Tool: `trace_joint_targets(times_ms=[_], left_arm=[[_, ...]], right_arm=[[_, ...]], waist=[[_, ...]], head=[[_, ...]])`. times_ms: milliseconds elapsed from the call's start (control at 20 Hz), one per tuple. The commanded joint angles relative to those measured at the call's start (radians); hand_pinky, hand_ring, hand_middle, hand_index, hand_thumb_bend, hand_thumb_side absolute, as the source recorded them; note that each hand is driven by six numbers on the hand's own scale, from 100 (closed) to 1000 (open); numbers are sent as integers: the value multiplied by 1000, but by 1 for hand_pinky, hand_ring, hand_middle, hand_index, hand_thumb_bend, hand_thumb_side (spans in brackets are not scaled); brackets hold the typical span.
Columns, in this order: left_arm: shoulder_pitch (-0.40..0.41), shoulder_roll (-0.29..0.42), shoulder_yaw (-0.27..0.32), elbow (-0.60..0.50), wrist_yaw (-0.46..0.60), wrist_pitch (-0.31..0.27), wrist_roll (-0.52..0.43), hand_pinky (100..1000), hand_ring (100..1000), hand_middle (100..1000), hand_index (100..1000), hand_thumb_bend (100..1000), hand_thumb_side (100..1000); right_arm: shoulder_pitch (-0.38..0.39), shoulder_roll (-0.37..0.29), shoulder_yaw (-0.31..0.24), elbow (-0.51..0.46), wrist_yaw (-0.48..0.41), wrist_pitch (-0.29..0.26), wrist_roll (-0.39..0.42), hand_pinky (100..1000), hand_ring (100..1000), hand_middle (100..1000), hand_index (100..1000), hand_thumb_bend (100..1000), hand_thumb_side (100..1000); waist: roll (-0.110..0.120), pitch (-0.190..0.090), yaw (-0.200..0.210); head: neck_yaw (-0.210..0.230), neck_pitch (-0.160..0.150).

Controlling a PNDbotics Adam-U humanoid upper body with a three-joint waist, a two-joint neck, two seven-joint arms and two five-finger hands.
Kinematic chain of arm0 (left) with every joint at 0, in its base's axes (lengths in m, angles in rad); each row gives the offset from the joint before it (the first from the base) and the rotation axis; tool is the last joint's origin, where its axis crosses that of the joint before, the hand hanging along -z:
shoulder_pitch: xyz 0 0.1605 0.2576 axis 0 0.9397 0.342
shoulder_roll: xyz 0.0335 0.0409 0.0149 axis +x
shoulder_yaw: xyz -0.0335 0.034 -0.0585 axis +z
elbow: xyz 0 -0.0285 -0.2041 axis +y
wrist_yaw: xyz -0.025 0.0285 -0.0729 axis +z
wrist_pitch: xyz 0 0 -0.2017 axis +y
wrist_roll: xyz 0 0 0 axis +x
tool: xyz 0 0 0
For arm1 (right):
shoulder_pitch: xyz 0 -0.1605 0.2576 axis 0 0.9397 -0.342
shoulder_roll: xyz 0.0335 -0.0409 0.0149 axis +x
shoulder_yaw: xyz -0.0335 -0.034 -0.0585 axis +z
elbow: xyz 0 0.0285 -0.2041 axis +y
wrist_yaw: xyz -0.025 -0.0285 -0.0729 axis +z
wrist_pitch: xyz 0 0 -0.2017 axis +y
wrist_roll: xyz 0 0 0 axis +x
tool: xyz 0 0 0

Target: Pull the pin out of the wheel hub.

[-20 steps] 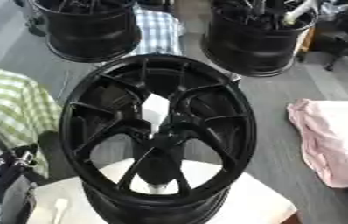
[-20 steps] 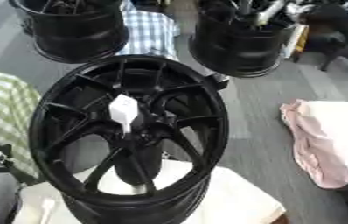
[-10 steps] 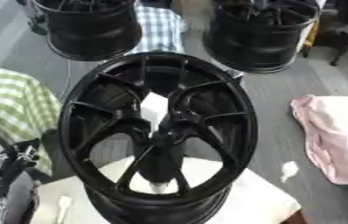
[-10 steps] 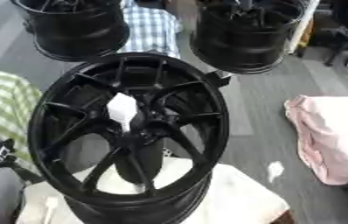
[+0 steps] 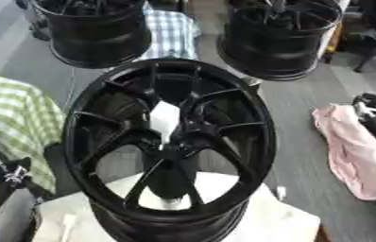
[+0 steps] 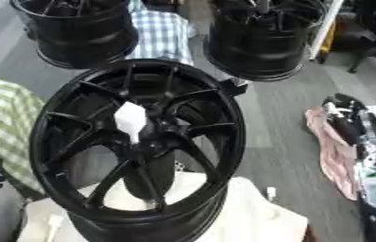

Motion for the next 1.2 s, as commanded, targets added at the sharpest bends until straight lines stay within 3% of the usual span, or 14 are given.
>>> trace_joint_targets(times_ms=[50, 150, 350, 450, 850, 1200], left_arm=[[-17, 13, -7, -12, 0, -3, -7, 693, 648, 627, 776, 343, 603], [-20, 9, -9, -11, 2, -3, -9, 693, 648, 627, 776, 343, 602], [-22, 7, -11, -9, 3, -4, -11, 693, 648, 627, 776, 343, 602], [-22, 8, -10, -8, 4, -5, -11, 693, 648, 628, 776, 345, 602], [-20, 10, -8, -7, 10, -9, -11, 693, 649, 628, 776, 351, 603], [-21, 9, -10, -7, 11, -9, -13, 694, 648, 628, 776, 348, 603]], right_arm=[[-12, 24, 69, 27, -24, -38, -55, 753, 750, 709, 845, 133, 611], [-18, 36, 115, 78, -30, -58, -90, 750, 744, 701, 838, 134, 604], [-28, 41, 156, 141, -33, -89, -171, 750, 744, 701, 838, 134, 604], [-23, 35, 184, 176, -21, -82, -228, 749, 741, 695, 834, 132, 601], [-27, 40, 233, 262, -33, -109, -379, 744, 736, 689, 833, 128, 590], [-13, 46, 250, 264, -10, -108, -408, 745, 737, 690, 833, 127, 594]], waist=[[5, -11, 5], [9, -10, 9], [12, -9, 12], [13, -6, 11], [16, -5, 9], [16, -4, 10]], head=[[-13, -2], [-17, -2], [-19, -2], [-17, -2], [-16, -2], [-15, -2]])
